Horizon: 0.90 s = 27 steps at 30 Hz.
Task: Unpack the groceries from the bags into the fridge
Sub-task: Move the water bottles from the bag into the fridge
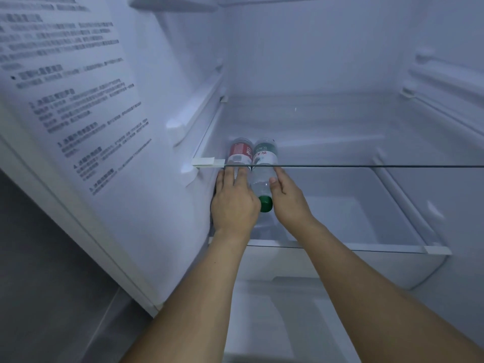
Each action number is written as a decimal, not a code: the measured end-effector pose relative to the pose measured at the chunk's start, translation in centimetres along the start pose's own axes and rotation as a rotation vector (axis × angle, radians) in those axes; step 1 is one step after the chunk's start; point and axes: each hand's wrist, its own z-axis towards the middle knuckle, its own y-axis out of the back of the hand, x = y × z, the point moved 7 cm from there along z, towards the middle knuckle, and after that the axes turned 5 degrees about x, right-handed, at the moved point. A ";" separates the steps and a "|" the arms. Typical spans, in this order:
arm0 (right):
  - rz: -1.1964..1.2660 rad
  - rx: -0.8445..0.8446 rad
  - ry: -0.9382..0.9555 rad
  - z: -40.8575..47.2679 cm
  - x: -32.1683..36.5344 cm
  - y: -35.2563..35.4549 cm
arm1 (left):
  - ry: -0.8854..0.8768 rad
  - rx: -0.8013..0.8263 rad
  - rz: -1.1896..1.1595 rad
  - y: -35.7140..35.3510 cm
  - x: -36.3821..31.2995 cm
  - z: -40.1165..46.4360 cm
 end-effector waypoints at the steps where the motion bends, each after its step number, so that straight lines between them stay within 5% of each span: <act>1: -0.001 -0.001 0.003 0.1 0.0 0.0 | -0.001 -0.004 0.002 0.0 0.0 0.0; 27: -0.051 0.098 -0.061 -2.4 2.2 0.6 | 0.005 -0.006 -0.037 2.8 -0.6 -1.5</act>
